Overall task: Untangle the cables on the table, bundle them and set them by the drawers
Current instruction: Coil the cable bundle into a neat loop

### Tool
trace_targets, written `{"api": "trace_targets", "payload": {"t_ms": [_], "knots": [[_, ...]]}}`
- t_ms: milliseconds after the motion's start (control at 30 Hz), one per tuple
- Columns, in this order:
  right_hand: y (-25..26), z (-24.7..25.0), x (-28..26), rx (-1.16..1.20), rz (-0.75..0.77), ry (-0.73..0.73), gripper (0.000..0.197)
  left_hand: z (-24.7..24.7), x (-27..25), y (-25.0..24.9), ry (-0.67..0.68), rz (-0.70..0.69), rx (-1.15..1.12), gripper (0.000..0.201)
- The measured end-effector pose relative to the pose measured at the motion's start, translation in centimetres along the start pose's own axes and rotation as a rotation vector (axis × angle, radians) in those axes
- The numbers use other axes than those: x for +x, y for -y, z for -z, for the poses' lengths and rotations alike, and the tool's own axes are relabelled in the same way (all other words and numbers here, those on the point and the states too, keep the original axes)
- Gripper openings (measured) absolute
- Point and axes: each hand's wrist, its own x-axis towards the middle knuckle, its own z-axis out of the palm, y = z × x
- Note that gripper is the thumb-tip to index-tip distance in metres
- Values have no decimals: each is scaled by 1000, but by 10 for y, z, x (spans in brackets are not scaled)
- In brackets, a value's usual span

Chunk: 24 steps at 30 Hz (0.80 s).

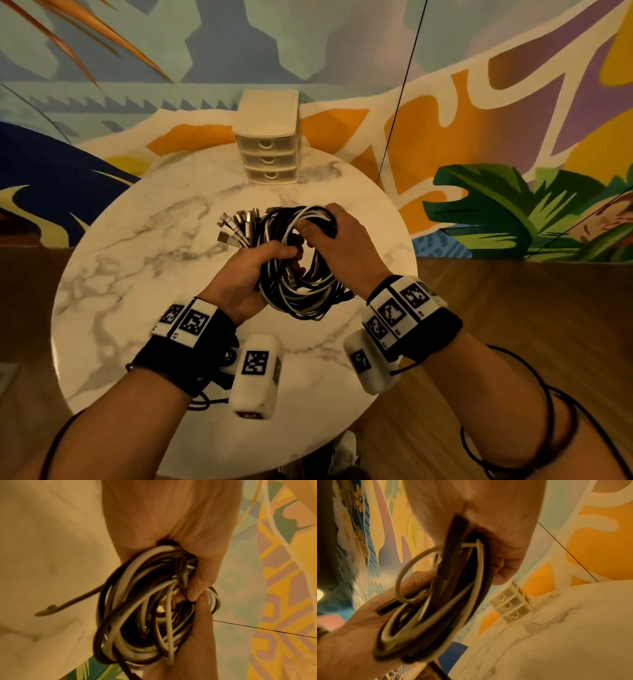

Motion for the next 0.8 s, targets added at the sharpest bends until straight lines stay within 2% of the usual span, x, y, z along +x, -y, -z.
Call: {"api": "trace_targets", "payload": {"t_ms": [100,167,233,267,333,400,467,500,567,667,800], "knots": [[-6,19,10,65,12,121,35,-11,5,5,-11,-54,3,10],[-18,29,13,217,-1,224,47,-17,9,7,-3,-56,-22,12],[-38,39,12,436,-64,287,48,-23,13,7,2,-68,-58,15],[-48,42,10,547,-132,257,47,-25,15,6,-3,-81,-82,15],[-71,41,3,682,-384,96,48,-27,17,4,-27,-113,-130,13],[-94,31,-4,648,-669,14,50,-27,20,3,-42,-141,-169,15],[-108,13,-14,725,-859,129,46,-26,22,3,-31,-144,-188,15],[-109,5,-18,819,-885,200,40,-27,22,4,-23,-138,-193,16],[-103,-3,-15,1027,-859,175,23,-26,24,6,-27,-132,-196,18],[-90,-2,-2,1184,-725,-42,20,-20,25,7,-78,-141,-236,14],[-67,-3,7,1011,-421,-313,24,-6,32,3,-186,-194,-303,9]]}}
